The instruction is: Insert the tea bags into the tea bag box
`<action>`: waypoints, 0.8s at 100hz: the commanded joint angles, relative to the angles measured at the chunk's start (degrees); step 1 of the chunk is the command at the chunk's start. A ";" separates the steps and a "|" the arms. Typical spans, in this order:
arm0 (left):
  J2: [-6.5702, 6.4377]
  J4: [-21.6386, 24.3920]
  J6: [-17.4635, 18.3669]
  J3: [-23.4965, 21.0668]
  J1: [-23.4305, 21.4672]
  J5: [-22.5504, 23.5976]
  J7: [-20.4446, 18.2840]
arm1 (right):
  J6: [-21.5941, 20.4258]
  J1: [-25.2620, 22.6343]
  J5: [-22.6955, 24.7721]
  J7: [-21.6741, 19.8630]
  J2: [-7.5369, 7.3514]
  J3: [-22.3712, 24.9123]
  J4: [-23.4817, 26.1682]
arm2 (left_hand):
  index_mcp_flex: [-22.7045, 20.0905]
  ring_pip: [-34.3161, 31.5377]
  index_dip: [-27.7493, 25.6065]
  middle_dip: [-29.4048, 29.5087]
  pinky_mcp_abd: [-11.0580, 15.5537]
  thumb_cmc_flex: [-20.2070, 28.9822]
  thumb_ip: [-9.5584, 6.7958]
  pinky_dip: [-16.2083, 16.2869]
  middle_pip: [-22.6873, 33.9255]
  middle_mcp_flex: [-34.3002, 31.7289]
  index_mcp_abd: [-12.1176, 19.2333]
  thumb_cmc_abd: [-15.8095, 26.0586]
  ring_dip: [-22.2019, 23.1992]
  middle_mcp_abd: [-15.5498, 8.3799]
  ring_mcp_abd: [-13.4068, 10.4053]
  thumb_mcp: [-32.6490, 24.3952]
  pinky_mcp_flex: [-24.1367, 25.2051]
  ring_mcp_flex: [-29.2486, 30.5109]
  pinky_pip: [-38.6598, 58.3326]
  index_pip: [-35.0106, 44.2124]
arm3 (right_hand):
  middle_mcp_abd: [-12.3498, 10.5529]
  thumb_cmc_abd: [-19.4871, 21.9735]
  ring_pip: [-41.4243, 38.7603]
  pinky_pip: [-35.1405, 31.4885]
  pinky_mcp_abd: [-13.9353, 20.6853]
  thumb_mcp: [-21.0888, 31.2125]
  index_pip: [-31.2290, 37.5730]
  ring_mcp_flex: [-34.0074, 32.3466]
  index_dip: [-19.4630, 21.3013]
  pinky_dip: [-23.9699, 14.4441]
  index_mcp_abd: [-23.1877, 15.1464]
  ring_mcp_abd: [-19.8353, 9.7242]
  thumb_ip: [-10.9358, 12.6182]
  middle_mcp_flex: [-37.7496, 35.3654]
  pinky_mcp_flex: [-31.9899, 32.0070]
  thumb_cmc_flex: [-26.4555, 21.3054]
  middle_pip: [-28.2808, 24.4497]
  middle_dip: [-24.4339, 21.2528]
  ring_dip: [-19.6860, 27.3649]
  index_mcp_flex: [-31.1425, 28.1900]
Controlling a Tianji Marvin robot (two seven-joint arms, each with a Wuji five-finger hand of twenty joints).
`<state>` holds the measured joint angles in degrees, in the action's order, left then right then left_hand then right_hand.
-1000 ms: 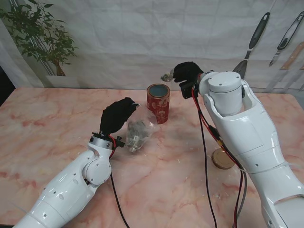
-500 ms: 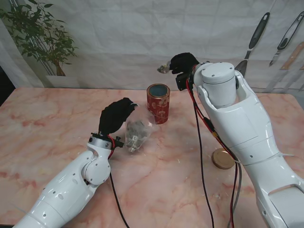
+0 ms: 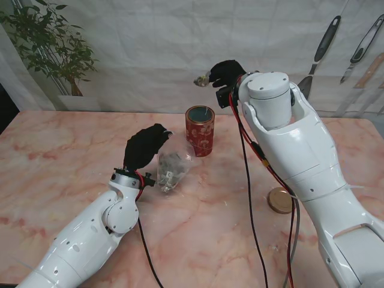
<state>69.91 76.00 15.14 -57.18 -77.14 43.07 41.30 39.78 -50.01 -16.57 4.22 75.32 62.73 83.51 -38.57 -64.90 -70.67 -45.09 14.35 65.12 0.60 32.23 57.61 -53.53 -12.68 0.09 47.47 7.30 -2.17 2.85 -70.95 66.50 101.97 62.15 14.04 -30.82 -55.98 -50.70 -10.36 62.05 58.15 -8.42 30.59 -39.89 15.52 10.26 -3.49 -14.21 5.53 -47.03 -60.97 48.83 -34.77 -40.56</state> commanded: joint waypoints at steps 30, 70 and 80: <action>0.18 0.02 0.31 -0.06 0.05 -0.42 -0.50 | 0.36 1.64 -0.05 -1.22 1.01 -1.26 -5.26 | -5.24 -17.34 -1.22 -1.10 4.87 3.32 -2.46 -0.49 10.98 -6.83 -8.41 2.46 0.01 -8.91 9.69 -3.69 7.26 6.25 15.48 7.78 | 0.05 -0.73 -1.38 -2.15 0.76 0.87 2.04 -1.03 0.44 -0.59 -0.13 0.17 0.59 -0.69 -0.14 -0.68 -0.90 0.69 -0.56 -2.35; 0.17 -0.09 0.61 0.10 0.12 -0.37 -0.51 | 0.86 3.70 -0.37 -3.59 1.79 -3.57 -13.46 | -5.32 -17.37 -1.21 -1.12 4.95 3.32 -2.45 -0.49 10.98 -6.84 -8.47 2.46 0.03 -8.89 9.66 -3.67 7.26 6.25 15.47 7.77 | -0.46 -0.35 -1.54 -2.41 0.98 0.05 2.23 -0.97 -0.37 -0.50 -0.70 -0.18 0.55 -0.44 -0.20 -0.54 -1.08 0.89 -0.67 -1.88; 0.17 -0.13 0.67 0.06 0.13 -0.39 -0.53 | 1.54 4.25 0.24 -4.63 1.78 -4.37 -14.84 | -5.32 -17.37 -1.20 -1.12 4.95 3.31 -2.45 -0.49 10.97 -6.83 -8.47 2.48 0.03 -8.92 9.77 -3.67 7.26 6.25 15.48 7.75 | -0.51 -0.18 -1.64 -2.50 1.02 -0.10 2.44 -1.05 -0.65 -0.47 -0.90 -0.30 0.62 -0.40 -0.26 -0.40 -1.17 0.88 -0.69 -1.75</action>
<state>69.94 75.69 15.59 -57.09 -77.14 42.87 41.37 40.67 -45.79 -16.84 0.97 76.91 58.77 69.26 -38.57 -64.90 -70.67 -45.09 14.35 65.12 0.60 32.23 57.61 -53.53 -12.68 0.09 47.47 7.29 -2.17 2.85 -70.95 66.50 101.97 62.15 14.04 -30.82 -55.99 -51.98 -10.36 62.05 58.12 -8.47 29.86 -39.89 15.52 10.26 -3.49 -14.23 5.27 -47.04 -60.97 48.90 -34.88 -40.56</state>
